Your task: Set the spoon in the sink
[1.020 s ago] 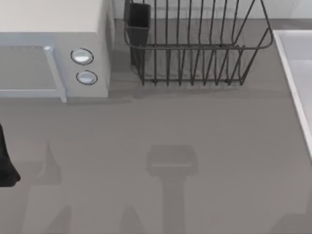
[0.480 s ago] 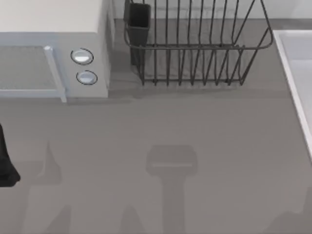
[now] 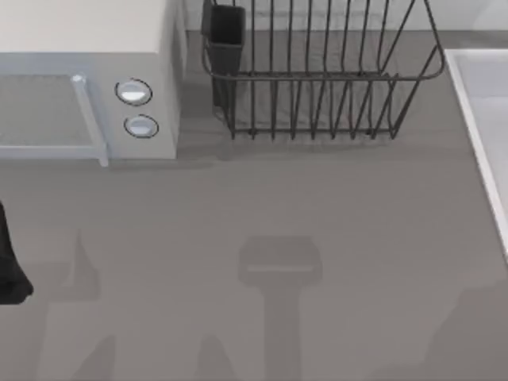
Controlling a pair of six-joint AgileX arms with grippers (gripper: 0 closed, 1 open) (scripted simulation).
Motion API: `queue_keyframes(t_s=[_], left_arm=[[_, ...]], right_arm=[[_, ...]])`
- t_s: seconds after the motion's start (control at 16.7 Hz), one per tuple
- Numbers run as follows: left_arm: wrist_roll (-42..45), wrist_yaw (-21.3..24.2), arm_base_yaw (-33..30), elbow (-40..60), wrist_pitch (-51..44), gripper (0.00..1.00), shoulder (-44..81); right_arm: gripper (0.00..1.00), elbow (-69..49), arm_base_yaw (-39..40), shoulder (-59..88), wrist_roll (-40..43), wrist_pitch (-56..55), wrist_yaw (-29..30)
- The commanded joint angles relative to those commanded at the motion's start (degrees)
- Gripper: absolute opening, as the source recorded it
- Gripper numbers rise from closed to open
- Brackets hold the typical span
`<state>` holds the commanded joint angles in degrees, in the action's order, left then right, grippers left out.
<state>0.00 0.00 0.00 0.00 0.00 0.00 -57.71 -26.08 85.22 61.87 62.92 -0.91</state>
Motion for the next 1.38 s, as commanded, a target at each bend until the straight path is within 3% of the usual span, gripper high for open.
queue_keyframes(t_s=[0.48, 0.72, 0.96, 1.38], left_arm=[[0.00, 0.00, 0.00, 0.00, 0.00, 1.00, 0.00], [0.00, 0.00, 0.00, 0.00, 0.00, 1.00, 0.00], [0.00, 0.00, 0.00, 0.00, 0.00, 1.00, 0.00], [0.00, 0.00, 0.00, 0.00, 0.00, 1.00, 0.00]], right_arm=[[0.00, -1.80, 0.19, -0.43, -0.35, 1.84, 0.01], [0.00, -10.19, 1.43, 7.02, -1.38, 5.50, 0.14], [0.00, -28.11, 4.19, 20.60, -3.62, 11.99, 0.36], [0.00, -72.39, 10.82, 49.34, -10.38, 25.65, 0.68]])
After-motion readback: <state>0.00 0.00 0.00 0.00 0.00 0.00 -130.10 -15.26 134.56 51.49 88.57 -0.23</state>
